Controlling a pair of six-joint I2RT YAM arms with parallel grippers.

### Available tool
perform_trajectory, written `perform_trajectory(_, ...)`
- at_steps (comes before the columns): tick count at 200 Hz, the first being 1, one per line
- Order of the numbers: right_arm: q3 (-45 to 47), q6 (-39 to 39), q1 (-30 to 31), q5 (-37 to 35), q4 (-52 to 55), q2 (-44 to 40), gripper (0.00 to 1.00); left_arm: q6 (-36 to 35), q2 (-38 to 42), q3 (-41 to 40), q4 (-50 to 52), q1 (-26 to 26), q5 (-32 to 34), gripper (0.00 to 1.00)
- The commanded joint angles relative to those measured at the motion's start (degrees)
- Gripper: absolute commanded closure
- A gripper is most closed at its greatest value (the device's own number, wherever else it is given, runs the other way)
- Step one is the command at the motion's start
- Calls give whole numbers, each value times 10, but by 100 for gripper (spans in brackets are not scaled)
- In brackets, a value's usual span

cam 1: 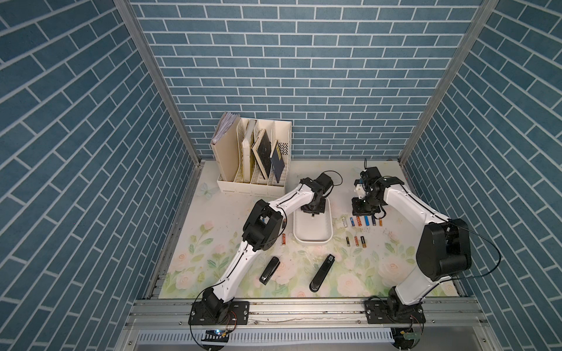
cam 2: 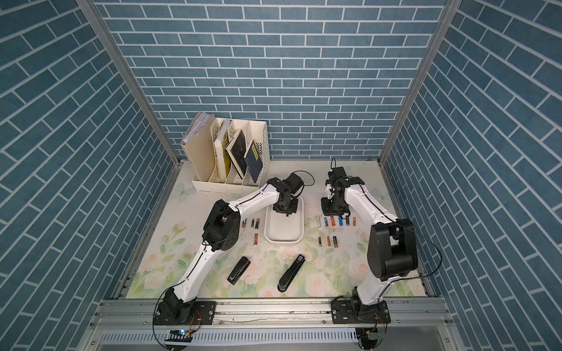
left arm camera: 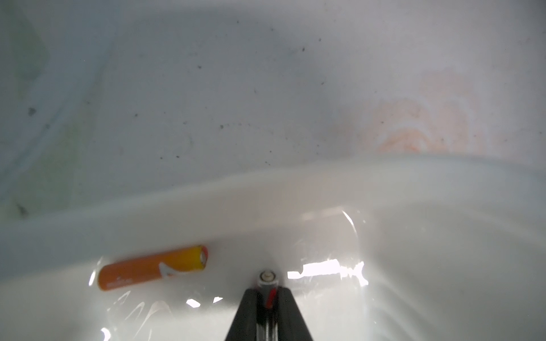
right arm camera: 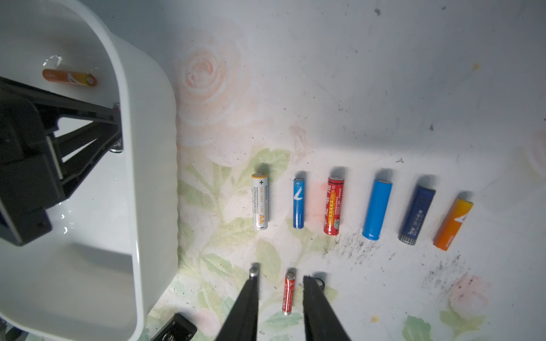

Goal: Take the batteries out of the storage box
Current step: Pick up the battery from the storage box.

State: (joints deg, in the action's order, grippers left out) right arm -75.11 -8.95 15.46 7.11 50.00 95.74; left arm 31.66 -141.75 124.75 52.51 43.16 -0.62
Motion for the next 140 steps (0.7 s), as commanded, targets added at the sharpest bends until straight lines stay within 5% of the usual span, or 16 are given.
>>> perform_trajectory(1,8,9,-3,9,-6,7,71,6,31,-8,18,1,-13,83)
perform_trajectory(140,-7,7,-2,18,-15,23,71,20,157,-91,8,-12,-40,83)
